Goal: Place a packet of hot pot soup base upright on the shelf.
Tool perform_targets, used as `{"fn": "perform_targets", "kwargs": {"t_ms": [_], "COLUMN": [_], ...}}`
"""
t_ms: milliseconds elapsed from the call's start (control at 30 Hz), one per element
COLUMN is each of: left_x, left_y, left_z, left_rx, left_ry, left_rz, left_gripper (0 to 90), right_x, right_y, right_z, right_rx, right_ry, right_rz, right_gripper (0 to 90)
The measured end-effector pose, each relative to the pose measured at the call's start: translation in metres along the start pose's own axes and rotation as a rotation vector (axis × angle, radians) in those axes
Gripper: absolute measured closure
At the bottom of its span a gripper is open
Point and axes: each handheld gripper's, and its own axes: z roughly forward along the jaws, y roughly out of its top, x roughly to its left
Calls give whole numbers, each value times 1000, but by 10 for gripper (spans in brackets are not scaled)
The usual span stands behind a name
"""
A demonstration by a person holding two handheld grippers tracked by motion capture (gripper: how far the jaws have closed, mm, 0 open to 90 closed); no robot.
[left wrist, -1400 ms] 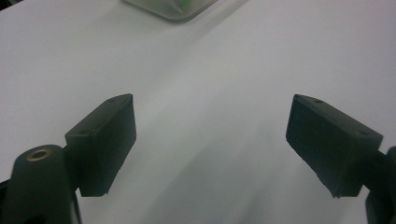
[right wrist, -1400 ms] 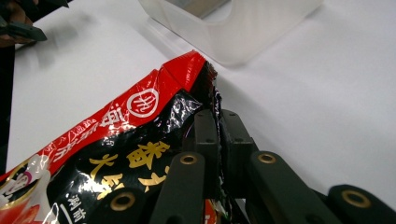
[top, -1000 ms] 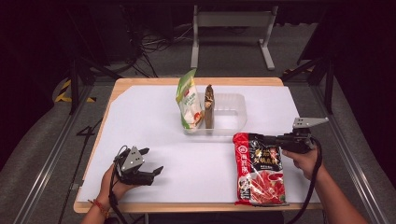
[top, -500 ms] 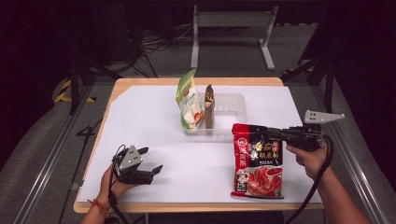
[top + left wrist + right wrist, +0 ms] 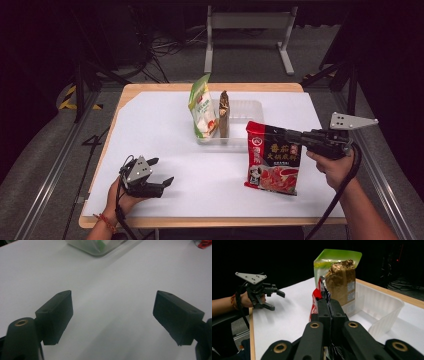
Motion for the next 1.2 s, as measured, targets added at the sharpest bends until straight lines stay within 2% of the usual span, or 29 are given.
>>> {"fn": "perform_targets", "kwargs": {"t_ms": [167, 233, 333, 800, 1033, 1200], "left_x": [1, 0, 0, -1, -1, -1], "left_y": [0, 0, 1, 0, 0, 0], "left_z": [-1, -1, -2, 1, 1, 1], "left_rx": [-6, -13, -28, -4, -6, -6], "left_ry": [5, 26, 36, 17, 15, 12], "left_rz": [-1, -3, -9, 3, 4, 6], "left_gripper": [172, 171, 171, 171, 171, 173], "right_x": [2, 1, 0, -2, -1, -2], "right_y": [8, 10, 15, 38, 58, 69], "right_z": [1, 1, 1, 3, 17, 28], "right_rx": [-11, -23, -35, -82, -115, -118], "right_ry": [-10, -9, -32, -99, -152, -182], "right_rz": [-21, -20, -18, -24, -23, -34], "right_gripper": [895, 894, 894, 894, 894, 894]}}
